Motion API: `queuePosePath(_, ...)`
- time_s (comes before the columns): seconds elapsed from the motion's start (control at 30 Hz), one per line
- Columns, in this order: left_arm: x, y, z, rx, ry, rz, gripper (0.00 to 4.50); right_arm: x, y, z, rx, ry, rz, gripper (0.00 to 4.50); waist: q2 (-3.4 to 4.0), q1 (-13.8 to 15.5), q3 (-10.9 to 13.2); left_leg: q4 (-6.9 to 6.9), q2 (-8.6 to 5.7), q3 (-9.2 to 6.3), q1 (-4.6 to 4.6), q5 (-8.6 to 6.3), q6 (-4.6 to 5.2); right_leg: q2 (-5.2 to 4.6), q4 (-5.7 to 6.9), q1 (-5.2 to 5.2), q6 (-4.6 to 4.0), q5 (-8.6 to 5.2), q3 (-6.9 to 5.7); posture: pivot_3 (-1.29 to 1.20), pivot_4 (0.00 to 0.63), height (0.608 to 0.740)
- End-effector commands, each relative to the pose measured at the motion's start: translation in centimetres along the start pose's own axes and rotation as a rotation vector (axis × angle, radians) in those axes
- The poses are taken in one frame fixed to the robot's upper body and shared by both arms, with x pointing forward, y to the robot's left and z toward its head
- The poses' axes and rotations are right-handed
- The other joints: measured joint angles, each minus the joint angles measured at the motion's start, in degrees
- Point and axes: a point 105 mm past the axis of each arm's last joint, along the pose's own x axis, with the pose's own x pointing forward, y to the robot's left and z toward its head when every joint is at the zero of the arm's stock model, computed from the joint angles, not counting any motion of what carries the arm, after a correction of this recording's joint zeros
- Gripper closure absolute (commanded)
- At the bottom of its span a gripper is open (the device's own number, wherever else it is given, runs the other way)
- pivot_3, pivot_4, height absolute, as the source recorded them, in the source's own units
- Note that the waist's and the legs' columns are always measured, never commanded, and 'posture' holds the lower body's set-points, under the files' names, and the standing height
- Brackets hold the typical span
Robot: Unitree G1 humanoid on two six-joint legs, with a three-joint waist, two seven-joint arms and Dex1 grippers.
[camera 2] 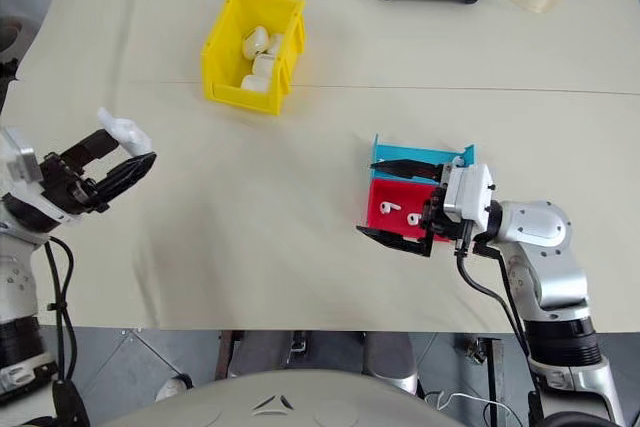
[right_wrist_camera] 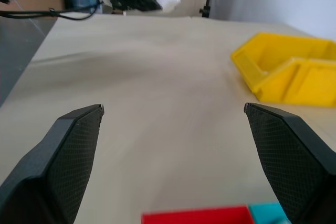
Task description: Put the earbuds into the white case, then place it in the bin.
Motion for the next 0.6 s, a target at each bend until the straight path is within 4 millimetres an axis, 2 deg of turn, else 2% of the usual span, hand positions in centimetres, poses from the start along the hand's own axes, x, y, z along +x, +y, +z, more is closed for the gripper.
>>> queuePosePath(0.03,1.4,-4.0,0.5,0.066,-0.094,-0.159,1.74,-1.5,-0.4,0.8,-0.039,0.019,-0.049,0.00,0.00,0.05,0.00,0.00,0.00,0.00,0.02,-0.01,0.02,0.00,0.00,0.01,0.00,0.00,0.01,0.00,0.150,0.740)
queuePosePath(0.2,2.4,-8.2,-1.1,0.070,-0.135,-0.292,1.74,-4.0,-0.5,0.9,-0.049,0.086,-0.125,0.00,0.00,0.49,0.00,-0.02,0.00,-0.01,0.00,-0.06,0.10,0.01,-0.03,0.02,0.00,0.00,-0.01,0.00,0.150,0.740)
queuePosePath(0.27,3.7,-10.7,-1.4,0.094,-0.191,-0.377,1.74,-5.8,-0.3,1.1,-0.056,0.136,-0.180,0.00,0.01,0.86,0.00,-0.02,0.00,0.01,0.01,-0.06,0.10,0.01,-0.11,0.04,0.00,0.00,0.00,0.00,0.150,0.740)
queuePosePath(0.4,5.5,-14.3,-0.8,0.103,-0.290,-0.532,1.74,-9.2,0.4,1.5,-0.060,0.237,-0.264,0.00,0.02,1.55,-0.02,0.00,-0.06,0.05,0.01,-0.07,0.15,0.00,-0.21,0.13,0.08,0.05,0.02,0.00,0.150,0.740)
queuePosePath(0.6,6.5,-17.0,0.8,0.076,-0.459,-0.723,1.74,-12.9,2.2,2.0,-0.032,0.375,-0.318,0.00,0.08,0.87,-0.05,0.00,0.04,0.16,0.05,-0.07,0.17,0.11,-0.21,0.14,0.09,0.05,0.09,0.00,0.150,0.740)
